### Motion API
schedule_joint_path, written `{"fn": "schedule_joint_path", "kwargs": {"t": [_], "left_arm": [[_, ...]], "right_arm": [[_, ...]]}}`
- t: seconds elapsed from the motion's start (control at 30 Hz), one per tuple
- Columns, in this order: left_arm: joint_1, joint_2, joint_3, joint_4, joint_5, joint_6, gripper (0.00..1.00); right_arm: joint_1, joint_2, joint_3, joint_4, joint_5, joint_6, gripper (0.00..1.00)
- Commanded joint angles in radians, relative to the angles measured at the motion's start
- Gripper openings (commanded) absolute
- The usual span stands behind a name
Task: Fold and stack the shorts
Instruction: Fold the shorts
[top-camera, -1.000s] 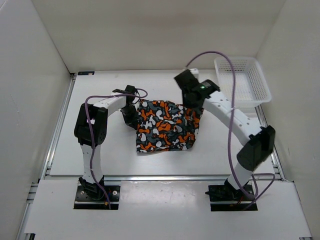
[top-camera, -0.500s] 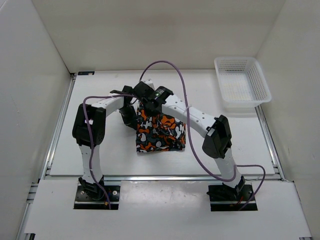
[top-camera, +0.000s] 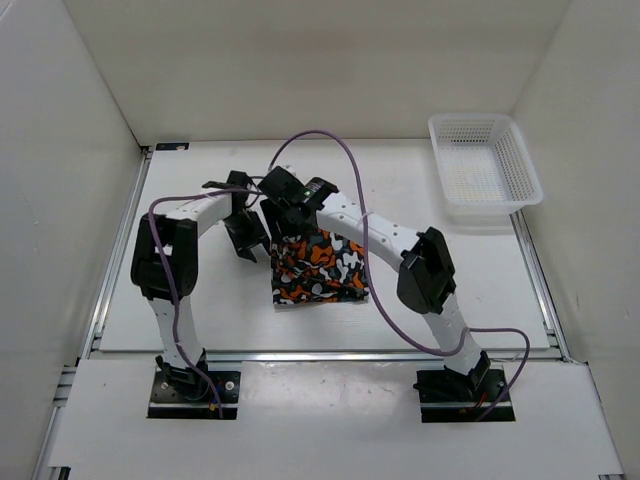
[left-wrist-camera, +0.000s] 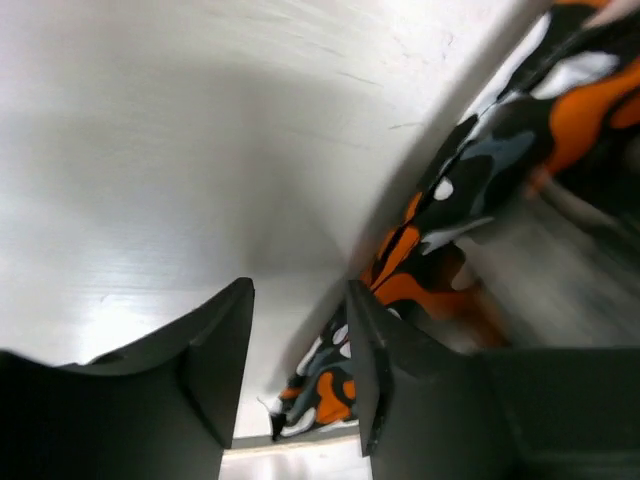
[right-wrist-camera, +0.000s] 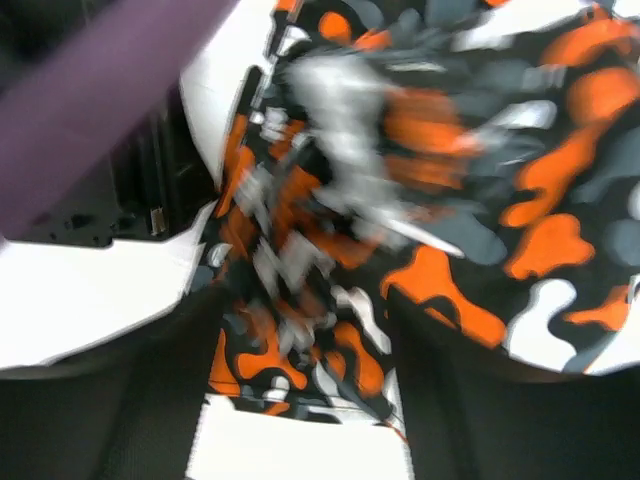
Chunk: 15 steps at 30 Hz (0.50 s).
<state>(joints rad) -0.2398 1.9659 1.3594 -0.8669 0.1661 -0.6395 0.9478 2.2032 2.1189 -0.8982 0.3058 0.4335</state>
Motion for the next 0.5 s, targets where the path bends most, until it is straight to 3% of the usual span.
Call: {"fn": "schedule_joint_path", "kwargs": {"t": [0.0, 0.13, 0.17, 0.2, 0.23, 0.3, 0.33, 0.47], "left_arm": [[0.042, -0.142, 0.0, -0.01, 0.021, 0.001, 0.55], [0.056, -0.206, 0.056, -0.067, -0.04, 0.021, 0.55], [0.056, -0.216, 0.069, -0.082, -0.056, 0.021, 0.48], [0.056, -0.216, 0.081, -0.102, -0.083, 0.021, 0.42], [0.045, -0.231, 0.095, -0.112, -0.092, 0.021, 0.34], [0.021, -0.24, 0.144, -0.121, -0.102, 0.047, 0.15], [0.005, -0.24, 0.164, -0.133, -0.091, 0.057, 0.1], [-0.108, -0.185, 0.294, -0.142, -0.005, 0.08, 0.1]], "right_arm": [[0.0, -0.112, -0.026, 0.065, -0.015, -0.015, 0.75], [-0.044, -0.305, -0.233, 0.109, 0.004, 0.011, 0.75], [-0.055, -0.345, -0.287, 0.123, 0.004, 0.037, 0.72], [-0.067, -0.385, -0.342, 0.137, 0.004, 0.051, 0.65], [-0.095, -0.458, -0.394, 0.149, 0.004, 0.066, 0.41], [-0.124, -0.522, -0.529, 0.179, -0.007, 0.089, 0.18], [-0.156, -0.561, -0.566, 0.179, -0.019, 0.105, 0.06], [-0.25, -0.559, -0.626, 0.209, -0.115, 0.091, 0.01]]}}
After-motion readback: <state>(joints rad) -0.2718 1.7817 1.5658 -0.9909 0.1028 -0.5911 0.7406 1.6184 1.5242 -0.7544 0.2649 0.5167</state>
